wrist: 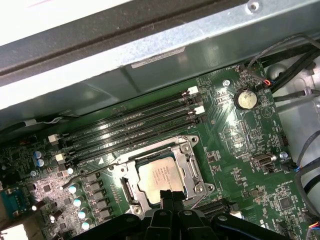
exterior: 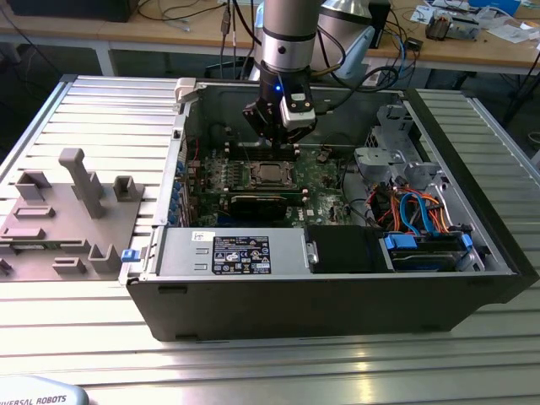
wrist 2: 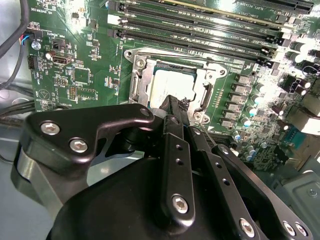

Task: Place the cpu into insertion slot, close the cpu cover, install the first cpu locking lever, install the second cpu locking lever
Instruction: 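Install the first cpu locking lever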

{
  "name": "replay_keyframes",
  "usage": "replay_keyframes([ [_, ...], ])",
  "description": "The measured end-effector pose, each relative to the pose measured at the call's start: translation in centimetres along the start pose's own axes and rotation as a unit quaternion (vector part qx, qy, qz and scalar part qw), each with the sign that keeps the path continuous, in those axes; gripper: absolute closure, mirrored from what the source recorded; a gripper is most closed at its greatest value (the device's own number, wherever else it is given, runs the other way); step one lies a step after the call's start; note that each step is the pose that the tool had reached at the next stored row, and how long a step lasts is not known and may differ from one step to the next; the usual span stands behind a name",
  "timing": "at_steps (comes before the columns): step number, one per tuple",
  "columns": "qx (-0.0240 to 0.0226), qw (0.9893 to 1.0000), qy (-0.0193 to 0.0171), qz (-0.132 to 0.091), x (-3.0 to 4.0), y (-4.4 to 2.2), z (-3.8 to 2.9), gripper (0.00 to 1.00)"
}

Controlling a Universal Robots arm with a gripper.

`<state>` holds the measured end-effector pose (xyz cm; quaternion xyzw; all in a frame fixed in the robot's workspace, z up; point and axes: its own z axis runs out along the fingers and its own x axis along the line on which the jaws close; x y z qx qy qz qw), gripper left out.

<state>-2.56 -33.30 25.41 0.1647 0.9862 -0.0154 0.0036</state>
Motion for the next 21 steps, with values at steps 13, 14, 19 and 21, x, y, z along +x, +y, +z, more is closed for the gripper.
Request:
replay_keyframes([
  [13, 0.0000, 1.0000, -0.0001, -0.003, 0.00, 0.00, 0.02, 0.89],
  [14, 0.0000, 1.0000, -0.0001, -0.004, 0.00, 0.00, 0.02, 0.89],
  [19, 0.0000, 1.0000, -0.0001, -0.005, 0.00, 0.00, 0.03, 0.89],
  [21, 0.0000, 1.0000, -0.0002, -0.005, 0.00, 0.00, 0.04, 0.89],
])
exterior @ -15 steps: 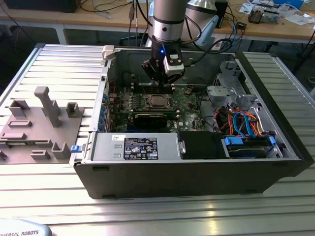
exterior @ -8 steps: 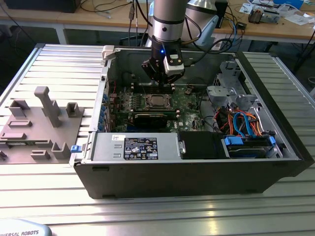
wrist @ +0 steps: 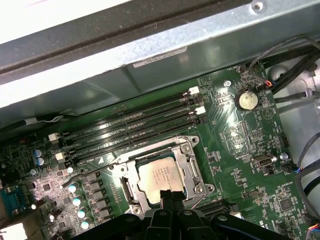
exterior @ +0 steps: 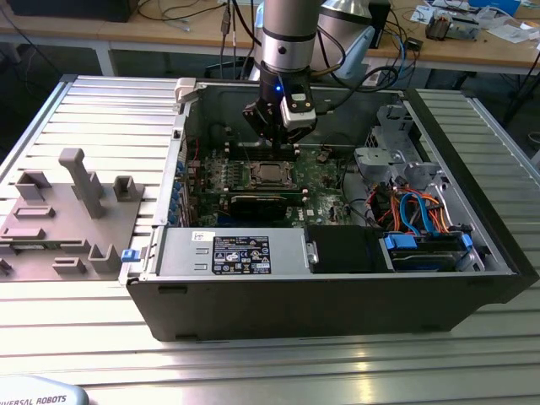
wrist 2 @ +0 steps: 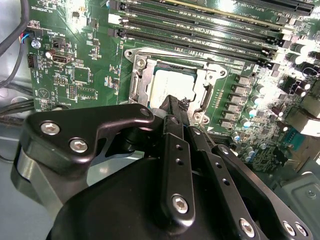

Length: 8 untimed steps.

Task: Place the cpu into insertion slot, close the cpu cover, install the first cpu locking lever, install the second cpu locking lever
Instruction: 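Install the first cpu locking lever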

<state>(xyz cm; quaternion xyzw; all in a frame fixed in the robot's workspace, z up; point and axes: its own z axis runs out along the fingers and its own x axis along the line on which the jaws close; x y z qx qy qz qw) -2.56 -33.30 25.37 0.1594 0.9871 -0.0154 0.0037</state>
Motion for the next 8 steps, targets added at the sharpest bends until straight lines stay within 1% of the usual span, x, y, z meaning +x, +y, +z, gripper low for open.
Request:
replay_keyframes([
  [8, 0.0001, 1.0000, -0.0001, -0.003, 0.00, 0.00, 0.02, 0.89],
])
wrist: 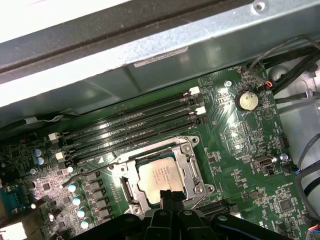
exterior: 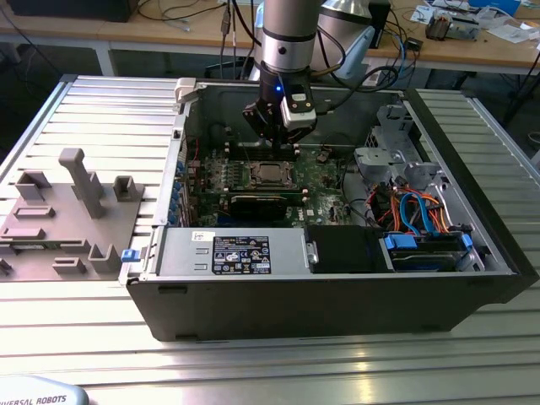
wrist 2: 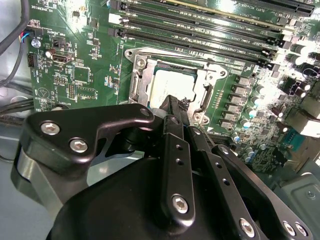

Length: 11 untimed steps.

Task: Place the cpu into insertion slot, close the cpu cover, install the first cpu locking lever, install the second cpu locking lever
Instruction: 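Install the first cpu locking lever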

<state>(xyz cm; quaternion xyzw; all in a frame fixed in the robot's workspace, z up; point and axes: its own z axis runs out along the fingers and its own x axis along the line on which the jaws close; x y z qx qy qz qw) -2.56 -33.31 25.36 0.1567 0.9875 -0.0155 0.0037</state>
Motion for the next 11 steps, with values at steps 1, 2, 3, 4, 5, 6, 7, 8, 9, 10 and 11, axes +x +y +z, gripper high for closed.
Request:
replay_keyframes([
  [1, 0.0000, 1.0000, 0.0000, 0.000, 0.00, 0.00, 0.00, 0.89],
  [2, 0.0000, 1.0000, 0.0000, -0.001, 0.00, 0.00, 0.01, 0.89],
  [3, 0.0000, 1.0000, 0.0000, -0.001, 0.00, 0.00, 0.01, 0.89],
  [4, 0.0000, 1.0000, 0.0000, -0.001, 0.00, 0.00, 0.01, 0.89],
  [5, 0.0000, 1.0000, -0.0001, -0.002, 0.00, 0.00, 0.02, 0.89],
  [6, 0.0000, 1.0000, -0.0001, -0.002, 0.00, 0.00, 0.02, 0.89],
  [7, 0.0000, 1.0000, -0.0001, -0.003, 0.00, 0.00, 0.02, 0.89],
  [8, 0.0001, 1.0000, -0.0001, -0.003, 0.00, 0.00, 0.02, 0.89],
  [9, 0.0001, 1.0000, -0.0002, -0.004, 0.00, 0.00, 0.02, 0.89],
  [10, 0.0001, 1.0000, -0.0002, -0.004, 0.00, 0.00, 0.03, 0.89],
  [11, 0.0001, 1.0000, -0.0002, -0.004, 0.00, 0.00, 0.03, 0.89],
])
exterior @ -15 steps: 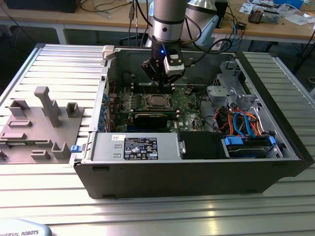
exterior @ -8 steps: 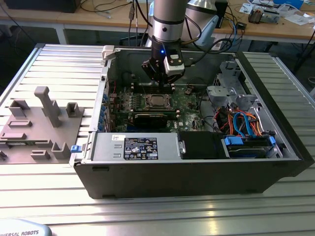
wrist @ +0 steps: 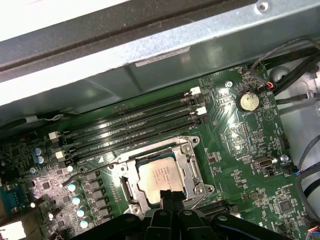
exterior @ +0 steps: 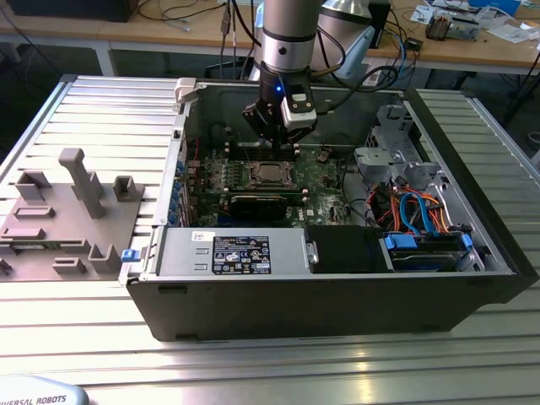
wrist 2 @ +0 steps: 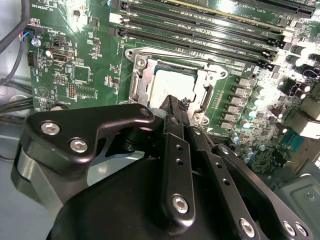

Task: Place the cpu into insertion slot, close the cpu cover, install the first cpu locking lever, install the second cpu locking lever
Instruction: 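Install the first cpu locking lever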

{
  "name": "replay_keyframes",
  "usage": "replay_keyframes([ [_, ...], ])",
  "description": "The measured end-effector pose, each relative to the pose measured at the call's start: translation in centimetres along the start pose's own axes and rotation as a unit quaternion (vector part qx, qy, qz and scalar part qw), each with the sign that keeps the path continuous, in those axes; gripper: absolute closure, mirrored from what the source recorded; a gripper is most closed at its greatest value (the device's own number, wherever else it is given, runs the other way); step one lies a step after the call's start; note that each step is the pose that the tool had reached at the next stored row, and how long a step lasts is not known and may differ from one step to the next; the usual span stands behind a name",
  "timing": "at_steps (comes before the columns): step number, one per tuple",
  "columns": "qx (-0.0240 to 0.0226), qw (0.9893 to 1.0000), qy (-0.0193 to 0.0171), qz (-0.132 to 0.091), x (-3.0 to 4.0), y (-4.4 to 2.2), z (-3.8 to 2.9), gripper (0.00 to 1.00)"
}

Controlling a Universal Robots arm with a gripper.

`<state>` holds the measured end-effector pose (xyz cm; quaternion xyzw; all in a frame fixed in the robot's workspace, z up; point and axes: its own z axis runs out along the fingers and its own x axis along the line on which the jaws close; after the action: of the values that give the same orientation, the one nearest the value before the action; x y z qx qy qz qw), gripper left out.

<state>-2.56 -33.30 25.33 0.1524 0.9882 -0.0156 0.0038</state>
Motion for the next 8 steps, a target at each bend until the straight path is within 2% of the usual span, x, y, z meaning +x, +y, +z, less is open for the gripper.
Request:
replay_keyframes([
  [8, 0.0000, 1.0000, -0.0001, -0.002, 0.00, 0.00, 0.01, 0.89],
])
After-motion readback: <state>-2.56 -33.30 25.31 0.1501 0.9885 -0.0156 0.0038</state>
